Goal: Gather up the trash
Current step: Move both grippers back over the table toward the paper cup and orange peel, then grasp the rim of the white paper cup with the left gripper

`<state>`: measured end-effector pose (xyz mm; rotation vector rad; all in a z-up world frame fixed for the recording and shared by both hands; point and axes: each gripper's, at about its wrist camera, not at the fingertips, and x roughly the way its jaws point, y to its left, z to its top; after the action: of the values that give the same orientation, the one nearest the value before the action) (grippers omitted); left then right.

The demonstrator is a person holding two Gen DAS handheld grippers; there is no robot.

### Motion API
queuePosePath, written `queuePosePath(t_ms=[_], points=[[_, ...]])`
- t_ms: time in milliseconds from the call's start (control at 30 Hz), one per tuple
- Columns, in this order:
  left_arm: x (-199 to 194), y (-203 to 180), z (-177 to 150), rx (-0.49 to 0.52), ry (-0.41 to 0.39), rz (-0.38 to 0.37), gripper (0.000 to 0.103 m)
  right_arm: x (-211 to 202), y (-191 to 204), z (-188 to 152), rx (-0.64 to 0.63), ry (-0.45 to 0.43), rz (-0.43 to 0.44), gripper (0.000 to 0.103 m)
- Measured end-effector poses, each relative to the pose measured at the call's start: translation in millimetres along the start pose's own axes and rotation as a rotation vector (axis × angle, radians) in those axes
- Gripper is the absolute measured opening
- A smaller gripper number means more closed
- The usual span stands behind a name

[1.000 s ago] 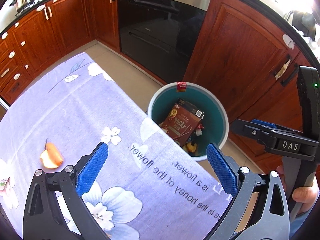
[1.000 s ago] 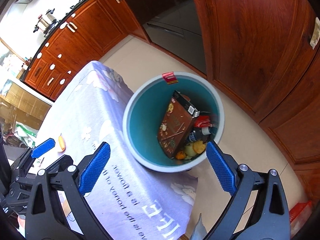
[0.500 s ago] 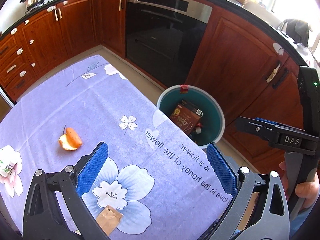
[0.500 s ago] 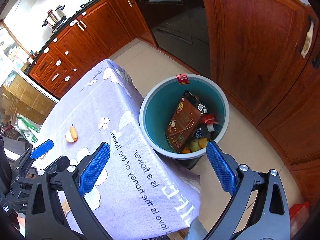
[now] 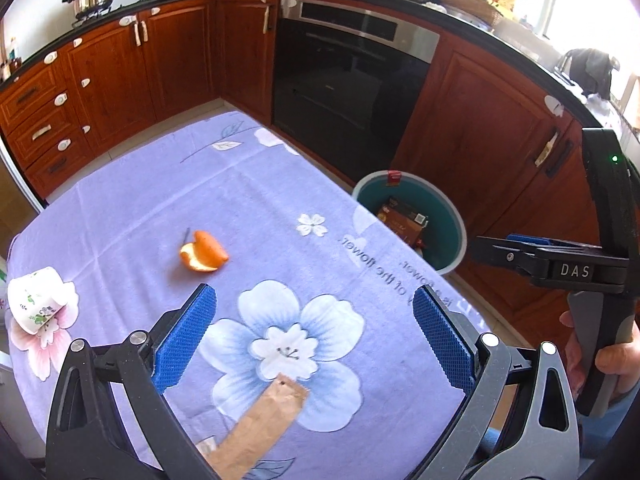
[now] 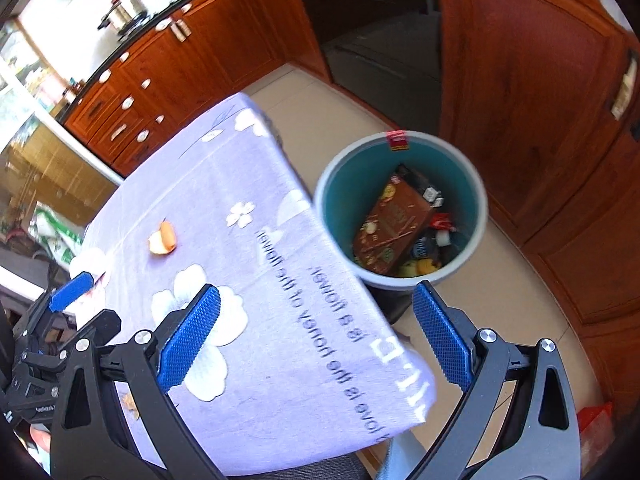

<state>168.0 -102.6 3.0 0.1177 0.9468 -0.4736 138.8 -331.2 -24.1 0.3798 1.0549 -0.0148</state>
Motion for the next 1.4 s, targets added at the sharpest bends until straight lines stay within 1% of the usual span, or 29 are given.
queuePosePath(t_ms=[133, 367, 533, 633, 733, 867, 933, 1033, 1133, 1167, 1200, 1233, 1267, 1300, 1400], points=[[-10, 67, -21, -0.056, -0.009, 0.051, 0.099, 18, 41, -2, -0.075, 0.031, 0.021, 0.093], [-21, 196, -57, -0.205, 0.006, 0.132, 0.099, 55, 119, -6, -0.189, 0.078, 0.046, 0.093], [-28, 264, -81, -0.253, 0.002, 0.195, 0.099, 83, 170, -13, -0.261, 0.116, 0.050, 0.093], [-28, 290, -90, -0.260, 0.003, 0.199, 0.099, 96, 194, -14, -0.295, 0.113, 0.047, 0.093], [-24, 305, -94, -0.246, 0.003, 0.196, 0.099, 110, 212, -12, -0.326, 0.100, 0.024, 0.093], [-17, 316, -89, -0.232, -0.013, 0.166, 0.098, 129, 225, -5, -0.328, 0.104, 0.005, 0.093], [-10, 317, -85, -0.226, -0.014, 0.151, 0.094, 138, 229, -2, -0.324, 0.111, -0.006, 0.093], [0, 319, -81, -0.225, -0.003, 0.115, 0.083, 150, 231, -1, -0.322, 0.125, -0.019, 0.093], [8, 317, -80, -0.223, 0.006, 0.090, 0.062, 158, 234, -1, -0.344, 0.124, -0.044, 0.093], [10, 315, -79, -0.222, 0.011, 0.082, 0.048, 159, 234, -1, -0.348, 0.123, -0.050, 0.093], [11, 312, -79, -0.219, 0.016, 0.080, 0.030, 160, 233, -1, -0.350, 0.122, -0.054, 0.093], [12, 308, -79, -0.211, 0.019, 0.076, 0.022, 161, 232, -1, -0.352, 0.122, -0.057, 0.093], [12, 304, -78, -0.199, 0.019, 0.075, 0.010, 162, 231, -1, -0.354, 0.124, -0.060, 0.093], [12, 299, -78, -0.188, 0.016, 0.084, 0.006, 163, 230, -1, -0.354, 0.123, -0.062, 0.093], [11, 285, -77, -0.178, 0.005, 0.082, 0.004, 165, 229, -1, -0.366, 0.121, -0.065, 0.093]])
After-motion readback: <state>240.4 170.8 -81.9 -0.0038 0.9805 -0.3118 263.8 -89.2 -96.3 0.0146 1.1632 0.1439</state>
